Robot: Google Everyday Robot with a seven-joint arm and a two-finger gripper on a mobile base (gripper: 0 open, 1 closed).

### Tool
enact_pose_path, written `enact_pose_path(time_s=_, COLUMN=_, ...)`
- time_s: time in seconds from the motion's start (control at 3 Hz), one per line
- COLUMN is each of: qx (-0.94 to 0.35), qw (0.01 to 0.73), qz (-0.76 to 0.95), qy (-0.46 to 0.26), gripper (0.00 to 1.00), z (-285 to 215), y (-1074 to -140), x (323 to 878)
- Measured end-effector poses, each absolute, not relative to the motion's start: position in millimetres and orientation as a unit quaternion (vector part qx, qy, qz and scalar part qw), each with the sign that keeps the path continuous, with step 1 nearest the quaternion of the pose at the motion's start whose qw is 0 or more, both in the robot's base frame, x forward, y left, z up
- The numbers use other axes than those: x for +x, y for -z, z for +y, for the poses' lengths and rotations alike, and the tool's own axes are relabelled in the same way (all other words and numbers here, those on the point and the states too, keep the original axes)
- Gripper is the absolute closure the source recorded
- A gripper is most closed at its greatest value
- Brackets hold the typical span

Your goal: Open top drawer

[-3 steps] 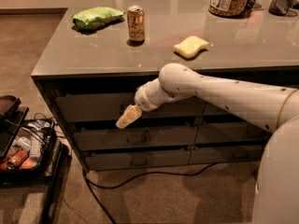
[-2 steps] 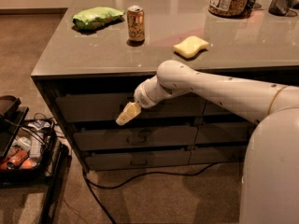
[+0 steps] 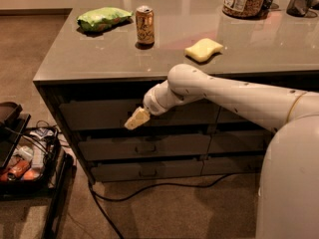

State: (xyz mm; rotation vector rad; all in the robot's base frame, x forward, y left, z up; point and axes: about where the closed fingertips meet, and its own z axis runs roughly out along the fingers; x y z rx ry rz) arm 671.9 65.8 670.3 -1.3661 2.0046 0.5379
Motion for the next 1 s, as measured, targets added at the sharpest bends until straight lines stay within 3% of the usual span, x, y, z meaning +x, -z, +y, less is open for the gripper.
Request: enact_pose_path(time_s=1.0, qx=-0.520, qw=0.323, qz=0.764, qy=-0.205, gripper=0.88, z=65.9, y=-670.3, x=671.8)
